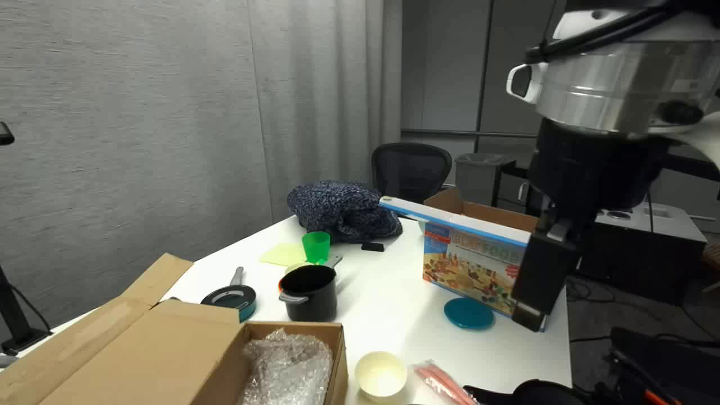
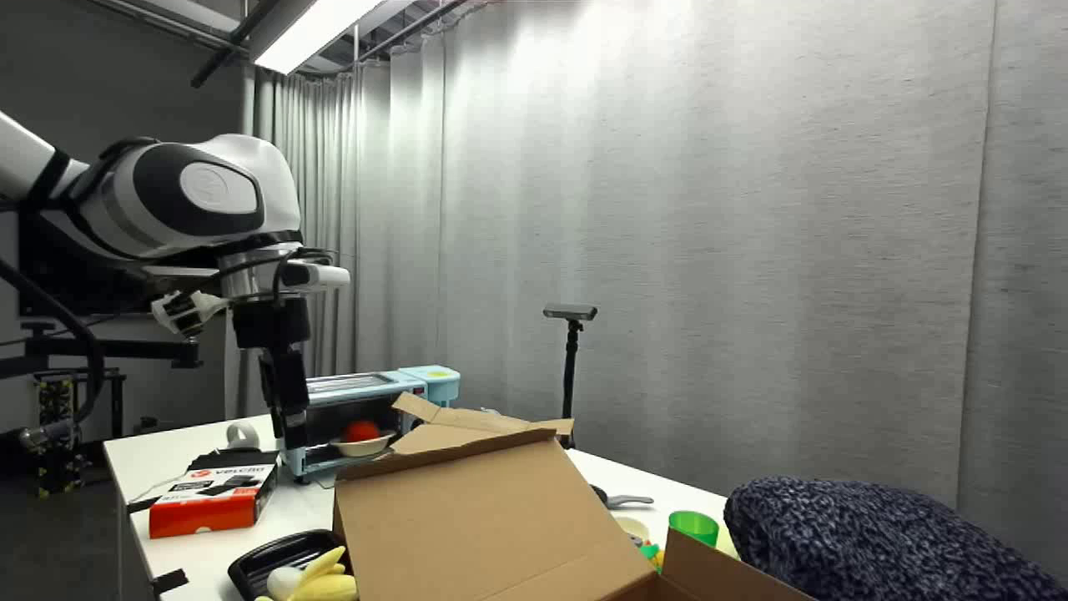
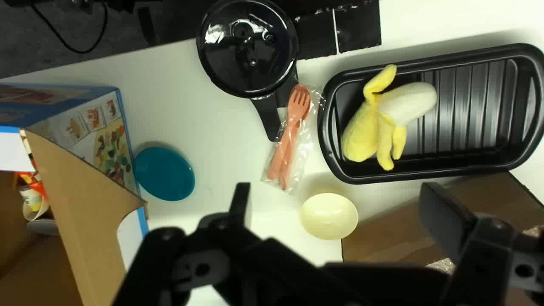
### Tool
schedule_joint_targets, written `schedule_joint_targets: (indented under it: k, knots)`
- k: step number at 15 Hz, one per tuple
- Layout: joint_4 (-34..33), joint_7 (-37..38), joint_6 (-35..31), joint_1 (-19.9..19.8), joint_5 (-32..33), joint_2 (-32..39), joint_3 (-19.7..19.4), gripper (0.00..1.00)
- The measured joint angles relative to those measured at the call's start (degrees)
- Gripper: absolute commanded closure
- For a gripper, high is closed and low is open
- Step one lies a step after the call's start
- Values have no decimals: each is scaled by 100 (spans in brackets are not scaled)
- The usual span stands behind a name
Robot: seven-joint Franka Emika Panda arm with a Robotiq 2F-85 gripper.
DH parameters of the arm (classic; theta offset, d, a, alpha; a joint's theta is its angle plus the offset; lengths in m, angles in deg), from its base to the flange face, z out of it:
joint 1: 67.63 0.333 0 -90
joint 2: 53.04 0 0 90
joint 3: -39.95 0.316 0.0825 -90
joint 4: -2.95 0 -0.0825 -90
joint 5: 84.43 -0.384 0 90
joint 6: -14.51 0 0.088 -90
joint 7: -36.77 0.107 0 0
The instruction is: Close the box
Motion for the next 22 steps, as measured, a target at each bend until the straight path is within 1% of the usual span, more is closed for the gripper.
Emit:
schedule_joint_targets:
  k: [11,15,19,22]
  knots:
    - [0,0,0,0,0,1,0,0]
    - [-4,-9,-1,14,67,60,-93,0]
    - [-101,-31,-76,-23,631,403,-328,0]
    - [-295,-18,-265,-176,1128,785,-571,0]
